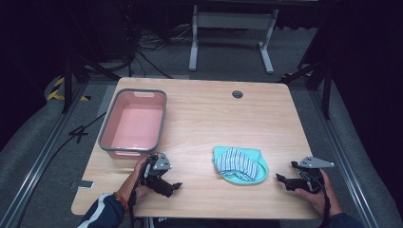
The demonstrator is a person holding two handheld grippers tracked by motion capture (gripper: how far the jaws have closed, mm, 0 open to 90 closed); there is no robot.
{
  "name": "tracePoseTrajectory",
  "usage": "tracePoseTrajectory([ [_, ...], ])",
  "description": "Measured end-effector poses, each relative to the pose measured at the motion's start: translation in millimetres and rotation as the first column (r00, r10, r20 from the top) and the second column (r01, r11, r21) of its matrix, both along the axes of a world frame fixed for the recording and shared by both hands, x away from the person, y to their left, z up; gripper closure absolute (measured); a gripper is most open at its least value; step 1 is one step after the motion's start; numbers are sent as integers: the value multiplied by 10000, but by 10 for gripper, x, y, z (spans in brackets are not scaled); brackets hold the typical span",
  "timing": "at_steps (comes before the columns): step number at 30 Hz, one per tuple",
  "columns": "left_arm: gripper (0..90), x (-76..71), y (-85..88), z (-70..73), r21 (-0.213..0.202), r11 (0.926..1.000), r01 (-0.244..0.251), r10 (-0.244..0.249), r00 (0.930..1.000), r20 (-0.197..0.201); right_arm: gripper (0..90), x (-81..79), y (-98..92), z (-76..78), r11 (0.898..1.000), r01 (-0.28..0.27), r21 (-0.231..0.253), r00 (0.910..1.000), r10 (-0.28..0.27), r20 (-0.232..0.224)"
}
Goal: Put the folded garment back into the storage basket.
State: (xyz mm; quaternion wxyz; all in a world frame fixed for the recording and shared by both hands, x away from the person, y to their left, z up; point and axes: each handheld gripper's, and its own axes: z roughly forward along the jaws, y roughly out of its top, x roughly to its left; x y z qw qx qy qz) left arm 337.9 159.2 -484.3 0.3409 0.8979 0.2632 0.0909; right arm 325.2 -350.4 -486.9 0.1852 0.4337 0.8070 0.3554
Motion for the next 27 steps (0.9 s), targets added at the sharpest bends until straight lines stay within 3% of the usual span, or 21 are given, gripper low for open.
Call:
tracePoseTrajectory([
  [4, 0, 16, 6, 0, 4, 9997, 232, -232, 9997, 12, 152, -17, -3, -1, 9999, 109, -31, 9999, -109, 11],
  [16, 0, 16, 7, 0, 4, 9996, 276, -276, 9996, 25, 149, -9, 1, 4, 9999, 131, -34, 9999, -131, -41],
  [27, 4, 8, -26, 24, 220, 9997, -100, 103, 9999, -136, 157, 18, 5, 40, 9996, -18, -268, 9993, 8, -385],
])
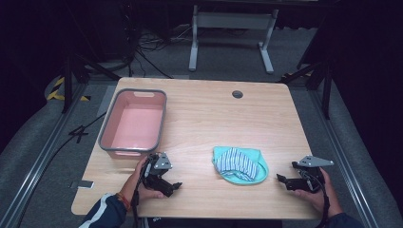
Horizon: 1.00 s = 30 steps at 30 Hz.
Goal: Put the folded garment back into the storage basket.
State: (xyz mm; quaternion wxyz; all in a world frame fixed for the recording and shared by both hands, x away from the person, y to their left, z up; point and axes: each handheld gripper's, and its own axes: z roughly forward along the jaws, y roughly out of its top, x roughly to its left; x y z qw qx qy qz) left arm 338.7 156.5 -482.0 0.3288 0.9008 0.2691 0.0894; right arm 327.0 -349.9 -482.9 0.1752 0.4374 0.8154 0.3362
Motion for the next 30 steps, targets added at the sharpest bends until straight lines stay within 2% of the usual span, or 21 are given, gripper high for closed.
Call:
tracePoseTrajectory([
  [2, 36, 3, -11, 23, 26, 9999, -162, 163, 9999, -30, 162, 6, 12, 17, 10000, 25, 25, 9998, -24, -181],
  [4, 154, 9, -24, 61, -272, 9992, -285, 281, 9995, -123, 207, 11, 20, 38, 9996, -21, 292, 9993, 32, -382],
  [5, 219, 18, -38, 77, -434, 9988, -239, 224, 9991, -352, 250, 17, 31, 58, 9994, -78, 345, 9989, 94, -456],
  [7, 176, 25, -76, 94, -460, 9982, -385, 364, 9983, -453, 245, 17, 49, 80, 9992, -130, 378, 9988, 148, -468],
  [8, 182, 27, -112, 107, -410, 9981, -459, 439, 9978, -497, 267, 10, 101, 139, 9984, -248, 504, 9988, 268, -407],
  [11, 223, 41, -214, 157, -245, 9989, -392, 377, 9975, -596, 268, 7, 157, 191, 9986, -269, 461, 9990, 286, -352],
  [15, 237, 96, -335, 216, -460, 9973, -570, 536, 9959, -728, 283, 33, 234, 293, 9989, -324, 337, 9992, 331, -209],
  [19, 250, 202, -496, 300, -599, 9955, -734, 684, 9943, -812, 296, 114, 335, 394, 9987, -203, 461, 9997, 209, -133],
  [20, 250, 227, -545, 319, -752, 9947, -708, 644, 9943, -848, 297, 135, 371, 411, 9988, -241, 429, 9996, 247, -150],
  [23, 268, 309, -694, 380, -660, 9953, -715, 667, 9952, -715, 303, 192, 504, 434, 9989, -431, 157, 9989, 434, -164],
  [26, 267, 408, -816, 401, -891, 9927, -813, 729, 9930, -933, 310, 254, 625, 436, 9984, -562, -72, 9981, 560, -241],
  [30, 267, 522, -990, 387, -668, 9914, -1125, 1053, 9891, -1026, 319, 335, 732, 417, 9982, -503, -323, 9980, 490, -395],
])
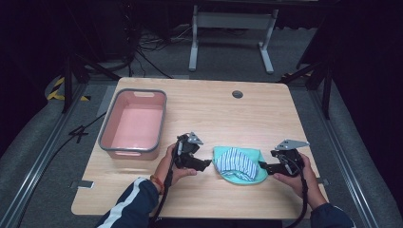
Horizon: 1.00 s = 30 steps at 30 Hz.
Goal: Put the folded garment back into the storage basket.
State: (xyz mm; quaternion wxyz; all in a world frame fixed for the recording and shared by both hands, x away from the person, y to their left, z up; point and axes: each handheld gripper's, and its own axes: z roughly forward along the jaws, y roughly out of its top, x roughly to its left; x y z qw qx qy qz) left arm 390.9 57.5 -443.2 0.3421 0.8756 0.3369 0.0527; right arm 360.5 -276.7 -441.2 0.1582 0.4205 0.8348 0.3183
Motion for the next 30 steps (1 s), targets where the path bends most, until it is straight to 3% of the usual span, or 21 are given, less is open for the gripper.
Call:
tracePoseTrajectory([
  [4, 273, 110, -127, -25, -116, 9995, -311, 307, 9991, -300, 322, 76, 50, -20, 9999, 120, 11, 9997, -120, -205],
  [10, 289, 194, -298, -120, 528, 9973, -503, 522, 9980, -359, 341, 156, 143, -74, 9992, 305, -254, 9980, -318, -544],
  [15, 288, 238, -357, -188, 696, 9949, -725, 758, 9961, -458, 351, 181, 199, -119, 9980, 398, -490, 9968, -431, -677],
  [16, 271, 235, -391, -199, 908, 9934, -705, 741, 9966, -362, 354, 204, 206, -148, 9968, 541, -581, 9955, -584, -752],
  [21, 264, 237, -428, -214, 1067, 9910, -807, 843, 9960, -298, 353, 236, 224, -217, 9943, 663, -837, 9929, -741, -935],
  [24, 271, 220, -451, -221, 1252, 9889, -803, 817, 9966, -60, 365, 245, 207, -228, 9951, 745, -646, 9914, -809, -1027],
  [26, 319, 204, -472, -213, 1284, 9897, -629, 623, 9980, 88, 379, 246, 201, -231, 9954, 732, -613, 9917, -792, -1013],
  [29, 591, 170, -530, -199, 1122, 9937, -80, 70, 9999, 94, 554, 227, 227, -212, 9976, 418, -561, 9930, -477, -1081],
  [30, 677, 170, -530, -199, 1122, 9937, -80, 70, 9999, 94, 554, 227, 227, -212, 9976, 418, -561, 9930, -477, -1081],
])
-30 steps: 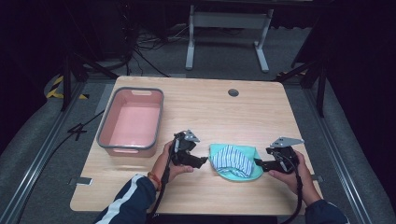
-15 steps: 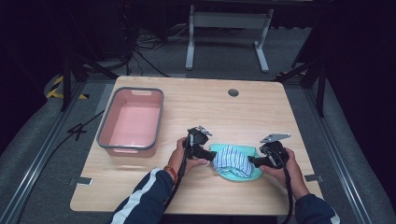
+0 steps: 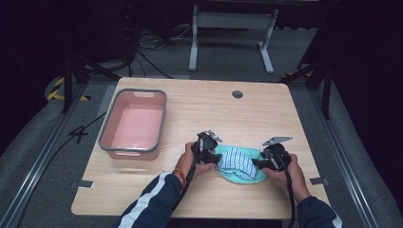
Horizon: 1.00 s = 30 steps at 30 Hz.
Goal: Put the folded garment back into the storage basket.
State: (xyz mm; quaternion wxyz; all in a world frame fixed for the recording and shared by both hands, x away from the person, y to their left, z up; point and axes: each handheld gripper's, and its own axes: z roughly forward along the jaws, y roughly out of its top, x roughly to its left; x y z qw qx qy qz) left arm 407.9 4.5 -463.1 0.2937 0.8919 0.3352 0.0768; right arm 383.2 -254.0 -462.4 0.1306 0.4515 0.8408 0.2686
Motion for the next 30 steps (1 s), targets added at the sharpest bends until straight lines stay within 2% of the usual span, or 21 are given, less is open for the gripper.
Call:
tracePoseTrajectory([
  [2, 710, -5, -23, 2, -27, 9999, 168, -168, 9998, -67, 672, -15, 35, 10, 9996, -264, 91, 9996, 264, -58],
  [6, 808, 16, -31, 13, 15, 9995, 329, -329, 9993, -179, 808, -18, 50, 9, 9987, -461, 223, 9989, 462, -45],
  [12, 826, 50, -42, 40, 106, 9993, 354, -350, 9988, -344, 827, -23, 58, 23, 9984, -538, 142, 9985, 540, -97],
  [16, 830, 56, -46, 121, 93, 9993, 372, -371, 9992, -172, 831, -17, 41, 54, 9981, -541, 289, 9984, 545, -123],
  [26, 833, 74, 69, 321, 128, 9995, 297, -299, 9994, 149, 837, 43, 152, 271, 9948, -499, 886, 9987, 492, 97],
  [30, 833, 100, 152, 429, 49, 9998, 200, -201, 9997, 160, 838, 94, 271, 360, 9940, -625, 898, 9980, 616, 124],
])
